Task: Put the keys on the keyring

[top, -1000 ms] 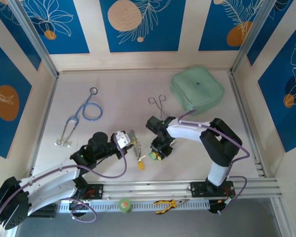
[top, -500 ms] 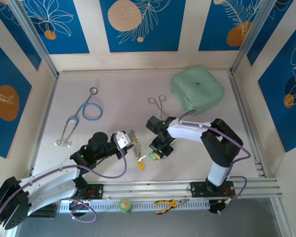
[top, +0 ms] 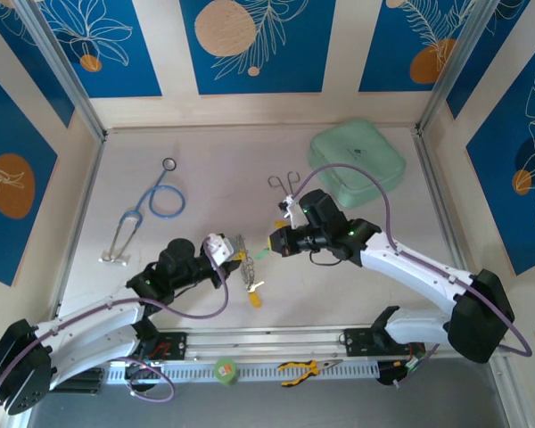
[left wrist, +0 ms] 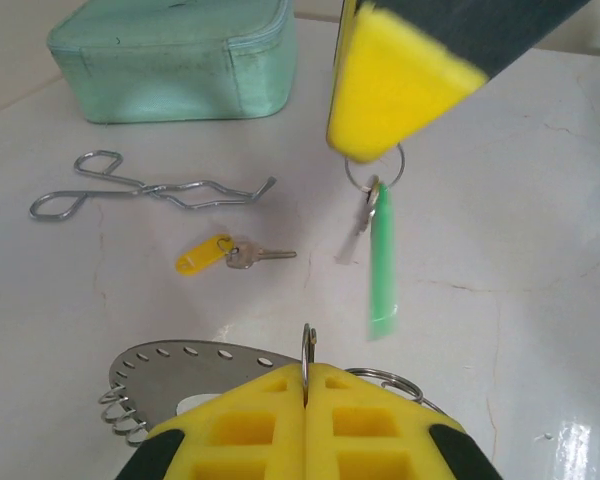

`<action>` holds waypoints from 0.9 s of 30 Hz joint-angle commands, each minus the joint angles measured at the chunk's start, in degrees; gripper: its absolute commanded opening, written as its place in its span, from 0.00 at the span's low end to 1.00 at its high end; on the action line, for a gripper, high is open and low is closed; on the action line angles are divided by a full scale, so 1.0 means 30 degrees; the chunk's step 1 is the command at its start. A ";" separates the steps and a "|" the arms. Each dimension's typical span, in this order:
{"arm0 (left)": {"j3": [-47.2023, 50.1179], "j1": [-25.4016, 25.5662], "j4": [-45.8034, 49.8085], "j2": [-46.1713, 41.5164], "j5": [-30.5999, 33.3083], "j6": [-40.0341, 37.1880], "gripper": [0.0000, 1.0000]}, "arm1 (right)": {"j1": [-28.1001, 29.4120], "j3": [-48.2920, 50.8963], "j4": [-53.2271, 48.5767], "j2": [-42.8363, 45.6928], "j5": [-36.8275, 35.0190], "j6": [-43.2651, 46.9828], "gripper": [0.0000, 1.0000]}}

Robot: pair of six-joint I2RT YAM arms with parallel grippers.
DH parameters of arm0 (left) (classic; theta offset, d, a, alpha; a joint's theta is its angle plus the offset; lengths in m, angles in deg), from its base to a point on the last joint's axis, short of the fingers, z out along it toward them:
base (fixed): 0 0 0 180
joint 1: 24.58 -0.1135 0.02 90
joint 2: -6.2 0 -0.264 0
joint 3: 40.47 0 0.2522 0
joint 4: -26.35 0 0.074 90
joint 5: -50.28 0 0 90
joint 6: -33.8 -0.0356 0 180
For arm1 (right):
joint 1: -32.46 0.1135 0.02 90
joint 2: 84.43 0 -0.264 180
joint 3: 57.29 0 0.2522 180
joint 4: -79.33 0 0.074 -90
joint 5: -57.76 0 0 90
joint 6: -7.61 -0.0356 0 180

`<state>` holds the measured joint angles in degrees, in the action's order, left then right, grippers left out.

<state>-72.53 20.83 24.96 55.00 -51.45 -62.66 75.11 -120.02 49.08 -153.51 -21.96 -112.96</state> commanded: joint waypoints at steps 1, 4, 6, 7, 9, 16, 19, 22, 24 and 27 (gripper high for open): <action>-0.0627 0.0217 0.0365 -0.0359 -0.0604 0.1274 0.00 | -0.0517 0.0400 0.1400 0.0679 0.4044 0.4673 0.00; -0.0695 0.0231 0.0442 -0.0248 -0.1058 0.1537 0.00 | -0.0566 -0.0110 0.0574 0.0503 0.5281 0.5888 0.00; -0.0722 0.0244 0.0311 -0.0041 -0.1330 0.1616 0.00 | -0.0566 -0.0490 0.0155 0.0183 0.5781 0.6389 0.00; -0.0738 0.0216 0.0210 0.0062 -0.1404 0.1695 0.00 | -0.0555 -0.0562 0.0158 0.0077 0.5935 0.6514 0.00; -0.0815 0.0231 -0.0006 0.0323 -0.1653 0.1814 0.00 | -0.0436 -0.0709 0.0165 -0.0188 0.5951 0.6677 0.00; -0.1002 0.0220 0.0130 0.0800 -0.1923 0.2121 0.00 | 0.0564 -0.1731 -0.0733 -0.1202 0.4045 0.7489 0.00; -0.1177 0.0216 0.0404 0.0936 -0.2166 0.2233 0.00 | 0.1031 -0.2193 -0.1155 -0.1711 0.3017 0.8025 0.00; -0.1367 0.0216 0.0665 0.1058 -0.2362 0.2327 0.00 | 0.1358 -0.2699 -0.1601 -0.2312 0.2393 0.8448 0.00; -0.1427 0.0231 0.0716 0.1055 -0.2411 0.2358 0.00 | 0.1497 -0.2890 -0.1703 -0.2560 0.2159 0.8548 0.00; -0.1442 0.0216 0.0688 0.1020 -0.2424 0.2412 0.00 | 0.1681 -0.3066 -0.1906 -0.2810 0.1684 0.8665 0.00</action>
<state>-74.83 20.83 26.44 58.14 -57.19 -56.43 79.46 -127.15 45.58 -161.23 -14.90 -88.92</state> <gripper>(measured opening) 0.040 0.054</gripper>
